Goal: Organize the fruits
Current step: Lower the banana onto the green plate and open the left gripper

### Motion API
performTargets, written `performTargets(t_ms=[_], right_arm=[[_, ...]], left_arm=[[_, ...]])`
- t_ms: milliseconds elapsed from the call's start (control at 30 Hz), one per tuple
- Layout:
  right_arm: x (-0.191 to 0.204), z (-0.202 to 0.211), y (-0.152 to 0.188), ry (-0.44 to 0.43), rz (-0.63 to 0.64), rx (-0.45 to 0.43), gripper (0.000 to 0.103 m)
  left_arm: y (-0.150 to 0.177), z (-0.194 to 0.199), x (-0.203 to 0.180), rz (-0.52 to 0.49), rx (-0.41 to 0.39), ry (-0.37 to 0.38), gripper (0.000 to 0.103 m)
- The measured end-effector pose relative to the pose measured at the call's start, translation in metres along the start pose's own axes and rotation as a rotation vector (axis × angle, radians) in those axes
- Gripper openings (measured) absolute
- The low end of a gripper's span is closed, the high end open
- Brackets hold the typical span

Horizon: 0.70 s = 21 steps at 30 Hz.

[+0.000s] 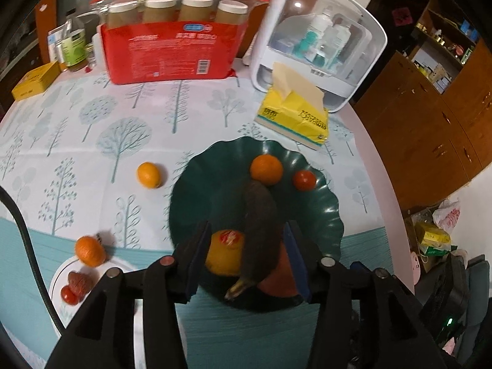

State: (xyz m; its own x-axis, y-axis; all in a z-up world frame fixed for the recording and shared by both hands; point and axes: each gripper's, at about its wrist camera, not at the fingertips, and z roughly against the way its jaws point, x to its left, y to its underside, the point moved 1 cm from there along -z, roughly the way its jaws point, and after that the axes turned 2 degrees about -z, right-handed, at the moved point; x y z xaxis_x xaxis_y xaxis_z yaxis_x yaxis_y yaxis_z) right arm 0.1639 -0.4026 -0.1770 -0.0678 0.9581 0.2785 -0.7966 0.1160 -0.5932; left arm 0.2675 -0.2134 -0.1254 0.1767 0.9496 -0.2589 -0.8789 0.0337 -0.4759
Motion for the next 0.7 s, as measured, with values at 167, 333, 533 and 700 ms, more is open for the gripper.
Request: performTargets(t_ms=[167, 333, 533, 700], right_arm=[[-0.001, 0.005, 0.006, -0.014, -0.079, 0.027, 0.069], [-0.002, 0.01, 0.014, -0.02, -0.154, 0.053, 0.069], [0.001, 0.014, 0.027, -0.008, -0.215, 0.092, 0.069], [0.013, 0.016, 0.038, 0.0, -0.238, 0.118, 0.069]], left_arm=[[0.018, 0.018, 0.018, 0.031, -0.004, -0.025, 0.053], [0.04, 0.034, 0.035, 0.061, 0.003, -0.045, 0.053], [0.067, 0.053, 0.061, 0.11, 0.008, -0.061, 0.053], [0.084, 0.067, 0.086, 0.137, 0.003, -0.066, 0.054]])
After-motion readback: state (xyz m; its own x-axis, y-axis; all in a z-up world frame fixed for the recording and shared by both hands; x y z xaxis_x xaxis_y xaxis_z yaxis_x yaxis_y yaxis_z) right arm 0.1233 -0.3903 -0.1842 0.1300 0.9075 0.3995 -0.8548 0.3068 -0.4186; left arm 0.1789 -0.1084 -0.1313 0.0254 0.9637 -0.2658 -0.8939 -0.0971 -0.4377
